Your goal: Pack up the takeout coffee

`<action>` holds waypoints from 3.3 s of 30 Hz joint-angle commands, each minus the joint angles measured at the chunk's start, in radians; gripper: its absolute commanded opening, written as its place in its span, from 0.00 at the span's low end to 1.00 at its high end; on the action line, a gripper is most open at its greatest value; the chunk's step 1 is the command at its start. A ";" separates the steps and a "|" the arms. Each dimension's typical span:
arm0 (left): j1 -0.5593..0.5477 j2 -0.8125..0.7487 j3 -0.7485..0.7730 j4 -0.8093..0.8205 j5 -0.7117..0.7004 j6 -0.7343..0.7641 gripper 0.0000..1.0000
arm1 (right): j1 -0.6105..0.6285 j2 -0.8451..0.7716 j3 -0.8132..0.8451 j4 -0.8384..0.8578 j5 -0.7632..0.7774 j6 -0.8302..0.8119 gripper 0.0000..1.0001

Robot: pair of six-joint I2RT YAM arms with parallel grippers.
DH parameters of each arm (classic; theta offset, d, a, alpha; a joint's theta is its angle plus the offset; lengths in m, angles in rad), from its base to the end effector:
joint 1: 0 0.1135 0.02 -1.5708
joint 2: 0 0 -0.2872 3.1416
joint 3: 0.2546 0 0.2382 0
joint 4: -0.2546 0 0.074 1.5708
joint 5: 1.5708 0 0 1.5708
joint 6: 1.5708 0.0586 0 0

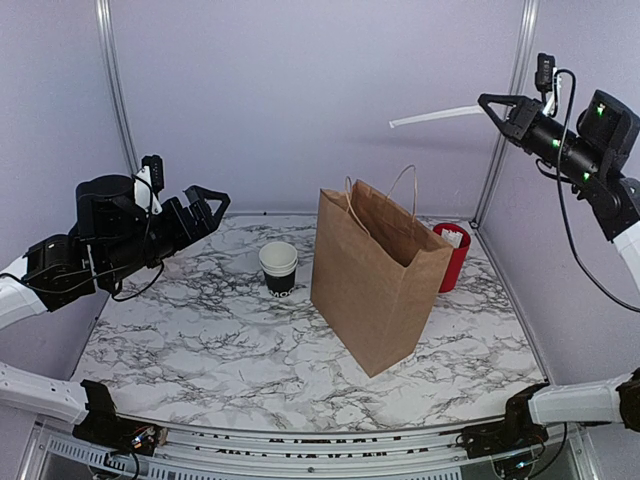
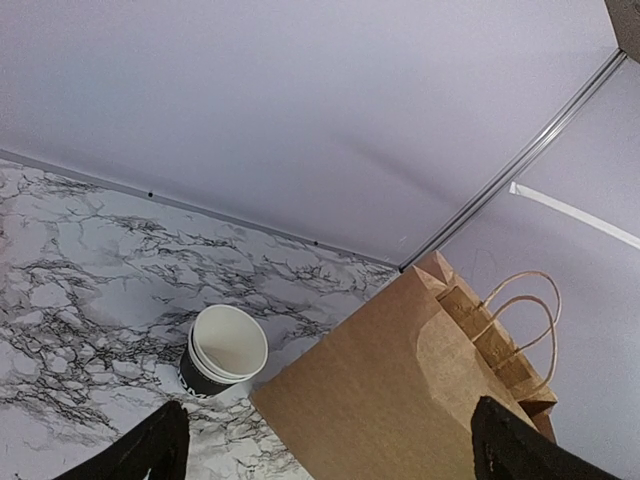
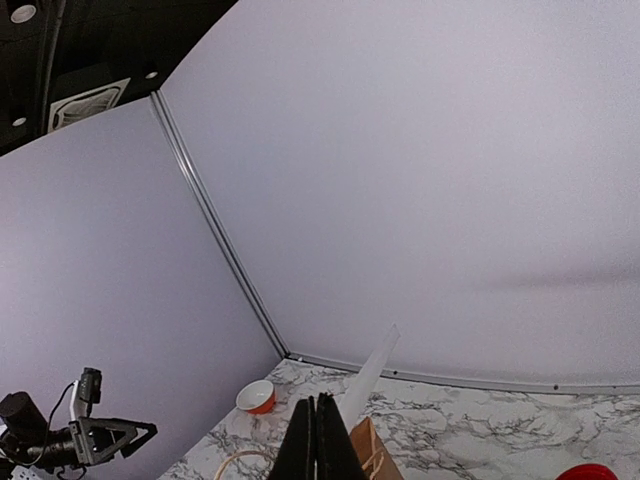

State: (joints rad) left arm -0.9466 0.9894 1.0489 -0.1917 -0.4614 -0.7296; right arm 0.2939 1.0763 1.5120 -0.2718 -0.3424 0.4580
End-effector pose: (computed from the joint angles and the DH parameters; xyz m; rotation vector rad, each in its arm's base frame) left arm 0.1463 -0.1586 0.4104 -0.1663 1.7568 -0.8538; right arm 0.1808 0.0753 0.5391 -0.1749 1.4624 0.8568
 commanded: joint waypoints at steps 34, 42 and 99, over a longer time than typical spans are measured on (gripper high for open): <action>0.013 0.017 -0.004 0.020 0.024 -0.004 0.99 | 0.022 0.082 0.159 -0.397 -0.281 -0.141 0.00; 0.013 0.022 -0.004 0.021 0.031 -0.006 0.99 | 0.112 0.124 0.176 -0.468 -0.223 -0.185 0.01; 0.476 -0.036 -0.070 -0.179 0.091 0.167 0.99 | -0.085 -0.228 -0.748 -0.058 0.631 -0.162 1.00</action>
State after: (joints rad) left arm -0.5220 0.9783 1.0203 -0.3519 -0.3664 -0.6502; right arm 0.2222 0.8967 0.8509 -0.5030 0.2974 0.3119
